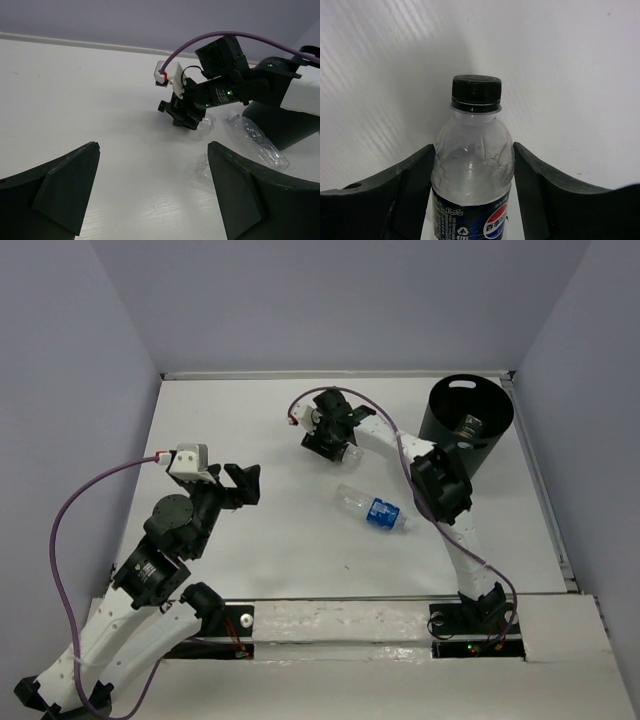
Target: Put the plastic bottles in the bin
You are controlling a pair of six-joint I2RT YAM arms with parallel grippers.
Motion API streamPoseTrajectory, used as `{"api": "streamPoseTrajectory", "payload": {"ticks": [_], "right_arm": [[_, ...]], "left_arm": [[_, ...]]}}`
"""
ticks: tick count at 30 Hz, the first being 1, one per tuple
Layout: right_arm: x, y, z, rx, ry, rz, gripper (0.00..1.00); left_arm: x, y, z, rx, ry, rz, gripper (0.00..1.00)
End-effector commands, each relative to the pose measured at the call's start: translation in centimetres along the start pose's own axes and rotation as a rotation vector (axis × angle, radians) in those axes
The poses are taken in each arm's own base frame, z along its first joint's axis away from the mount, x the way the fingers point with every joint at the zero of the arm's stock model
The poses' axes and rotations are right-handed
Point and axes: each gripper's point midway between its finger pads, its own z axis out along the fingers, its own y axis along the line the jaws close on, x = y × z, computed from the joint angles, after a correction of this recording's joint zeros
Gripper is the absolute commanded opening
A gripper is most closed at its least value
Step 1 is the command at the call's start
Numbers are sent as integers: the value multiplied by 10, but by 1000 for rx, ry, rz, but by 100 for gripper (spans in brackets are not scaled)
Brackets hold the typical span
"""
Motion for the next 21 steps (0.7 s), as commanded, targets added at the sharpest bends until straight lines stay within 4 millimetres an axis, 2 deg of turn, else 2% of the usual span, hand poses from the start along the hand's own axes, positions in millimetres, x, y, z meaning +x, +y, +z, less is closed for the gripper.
{"api": "streamPoseTrajectory", "payload": {"ticks": [1, 2, 3, 5, 6, 7, 9, 10, 11, 12, 13, 14, 15, 17, 18, 20, 21], "right_arm": [[-86, -61, -74, 225, -313, 62, 54], [-101, -74, -91, 283, -375, 77, 54], [-117, -91, -131, 346, -454, 106, 54], [-116, -114, -169, 438, -523, 175, 54], [-124, -131, -200, 518, -610, 240, 54], [-114, -148, -243, 593, -663, 289, 52], [-103, -173, -297, 716, -762, 400, 52], [-96, -182, -344, 786, -829, 439, 51], [-82, -190, -362, 839, -846, 481, 51], [-48, -206, -371, 917, -827, 565, 51], [-35, -210, -399, 963, -866, 622, 51], [-18, -214, -407, 1005, -854, 657, 51], [14, -222, -405, 1068, -806, 707, 50], [43, -224, -416, 1136, -804, 784, 50], [68, -224, -402, 1152, -755, 817, 50], [90, -223, -395, 1170, -733, 868, 50], [104, -225, -400, 1213, -727, 897, 50]], "left_arm": [[-11, -6, 4, 33, -39, -2, 99], [-10, -7, 4, 37, -36, -2, 99], [-9, -7, 5, 39, -31, -3, 99], [-5, -10, 7, 57, -16, -1, 99], [-4, -12, 8, 65, -11, -1, 99], [0, -15, 9, 79, 5, -1, 99], [2, -20, 11, 99, 20, -6, 99], [6, -25, 13, 123, 40, -12, 99], [9, -28, 14, 133, 52, -16, 99], [8, -30, 15, 143, 56, -24, 99], [12, -37, 16, 178, 77, -41, 99], [14, -40, 17, 193, 90, -51, 99], [17, -43, 18, 205, 102, -62, 99], [19, -51, 19, 239, 124, -108, 99], [20, -54, 19, 248, 131, -128, 99], [22, -62, 20, 282, 143, -171, 99], [30, -67, 20, 296, 167, -224, 99]]}}
